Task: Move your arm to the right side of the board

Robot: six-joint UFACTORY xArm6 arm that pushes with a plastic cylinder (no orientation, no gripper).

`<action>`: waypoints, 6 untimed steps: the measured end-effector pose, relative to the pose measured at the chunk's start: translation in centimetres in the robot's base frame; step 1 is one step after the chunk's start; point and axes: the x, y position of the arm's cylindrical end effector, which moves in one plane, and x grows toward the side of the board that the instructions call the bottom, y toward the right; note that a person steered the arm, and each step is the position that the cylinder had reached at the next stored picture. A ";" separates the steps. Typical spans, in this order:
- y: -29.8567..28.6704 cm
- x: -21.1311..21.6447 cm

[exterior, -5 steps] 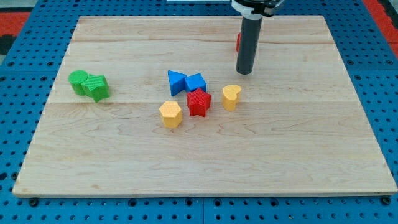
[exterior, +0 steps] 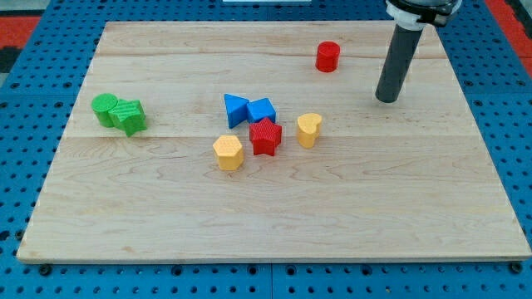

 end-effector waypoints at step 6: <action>2.4 -0.9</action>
